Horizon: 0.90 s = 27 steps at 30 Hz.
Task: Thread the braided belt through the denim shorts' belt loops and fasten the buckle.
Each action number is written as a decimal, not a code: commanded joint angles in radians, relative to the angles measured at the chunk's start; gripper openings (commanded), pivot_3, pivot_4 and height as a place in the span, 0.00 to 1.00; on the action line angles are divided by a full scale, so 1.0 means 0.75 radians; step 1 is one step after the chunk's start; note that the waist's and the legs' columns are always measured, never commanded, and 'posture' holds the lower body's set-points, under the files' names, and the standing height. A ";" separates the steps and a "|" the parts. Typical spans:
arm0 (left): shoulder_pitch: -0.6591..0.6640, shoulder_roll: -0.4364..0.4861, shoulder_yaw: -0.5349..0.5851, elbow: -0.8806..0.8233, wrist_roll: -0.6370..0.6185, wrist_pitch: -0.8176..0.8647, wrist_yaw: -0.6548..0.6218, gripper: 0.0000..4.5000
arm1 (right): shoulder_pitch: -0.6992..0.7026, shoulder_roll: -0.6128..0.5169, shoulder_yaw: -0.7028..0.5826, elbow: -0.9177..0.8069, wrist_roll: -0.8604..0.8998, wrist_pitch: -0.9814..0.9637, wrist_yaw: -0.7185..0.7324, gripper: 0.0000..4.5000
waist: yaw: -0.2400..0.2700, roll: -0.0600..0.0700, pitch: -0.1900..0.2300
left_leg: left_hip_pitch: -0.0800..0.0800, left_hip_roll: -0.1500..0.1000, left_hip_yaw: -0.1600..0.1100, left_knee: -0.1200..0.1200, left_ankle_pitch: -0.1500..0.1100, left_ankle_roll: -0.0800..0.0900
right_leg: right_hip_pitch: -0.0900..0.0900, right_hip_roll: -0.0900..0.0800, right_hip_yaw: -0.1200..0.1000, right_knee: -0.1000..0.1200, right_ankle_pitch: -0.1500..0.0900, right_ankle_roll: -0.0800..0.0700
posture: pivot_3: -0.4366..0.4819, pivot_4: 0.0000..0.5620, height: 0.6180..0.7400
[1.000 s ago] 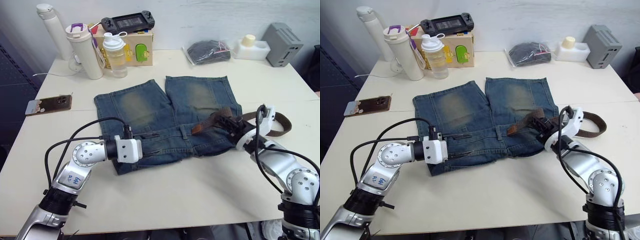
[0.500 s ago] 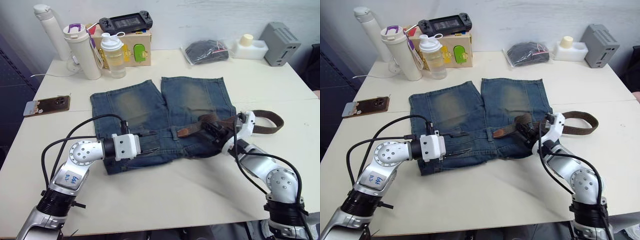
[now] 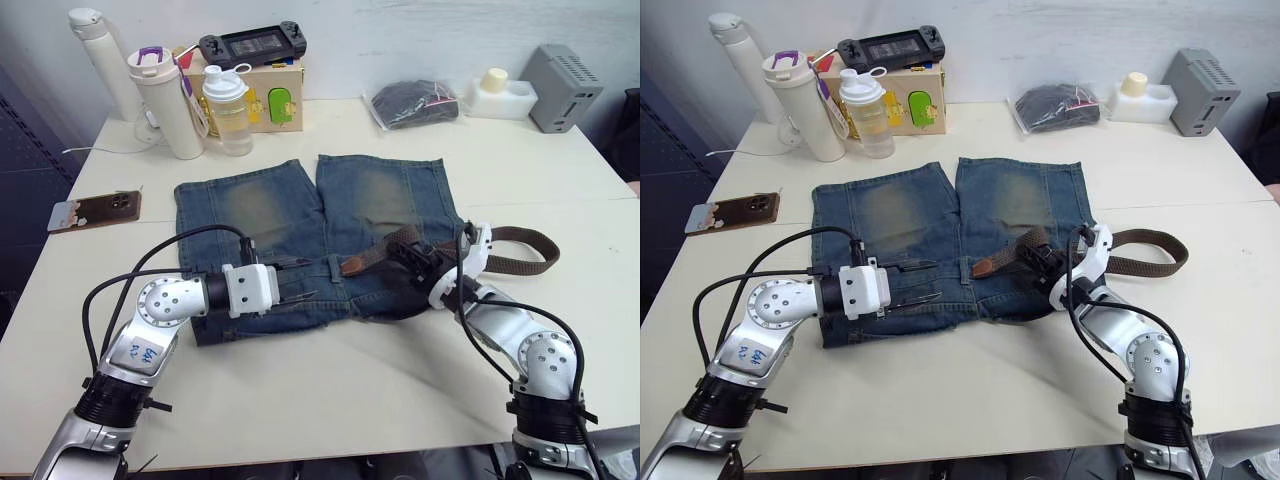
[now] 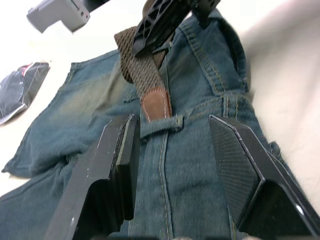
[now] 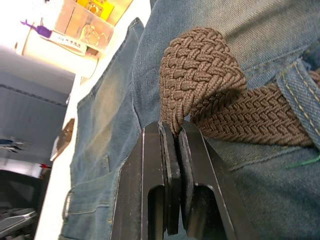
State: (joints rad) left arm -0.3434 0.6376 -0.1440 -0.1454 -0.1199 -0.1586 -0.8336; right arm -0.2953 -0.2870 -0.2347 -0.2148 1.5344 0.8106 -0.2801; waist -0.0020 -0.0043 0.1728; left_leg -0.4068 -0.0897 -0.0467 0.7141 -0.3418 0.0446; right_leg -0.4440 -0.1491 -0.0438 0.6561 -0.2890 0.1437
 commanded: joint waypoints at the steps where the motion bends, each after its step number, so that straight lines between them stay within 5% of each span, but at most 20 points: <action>1: -0.001 0.041 0.094 0.010 -0.014 -0.025 0.001 0.55 | 0.004 0.039 -0.059 0.027 0.173 -0.024 -0.086 0.00 | -0.001 0.000 0.000 | 0.000 0.000 0.000 0.000 0.000 0.000 | 0.000 0.000 0.000 0.000 0.000 0.000 | 0.48 0.27 0.52; 27: 0.042 0.093 0.199 0.029 0.009 -0.026 0.001 0.55 | -0.050 0.039 0.090 0.032 0.121 0.045 -0.115 0.00 | -0.004 0.001 0.001 | 0.000 0.000 0.000 -0.001 0.000 0.000 | -0.001 0.000 0.000 0.001 0.000 0.000 | 0.48 0.27 0.52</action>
State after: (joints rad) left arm -0.3042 0.6975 -0.0109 -0.1039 -0.1137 -0.1624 -0.8331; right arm -0.3237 -0.2676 -0.2056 -0.1494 1.6306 0.8194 -0.3703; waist -0.0052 -0.0034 0.1734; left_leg -0.4068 -0.0895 -0.0466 0.7135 -0.3418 0.0446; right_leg -0.4449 -0.1490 -0.0436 0.6570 -0.2890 0.1436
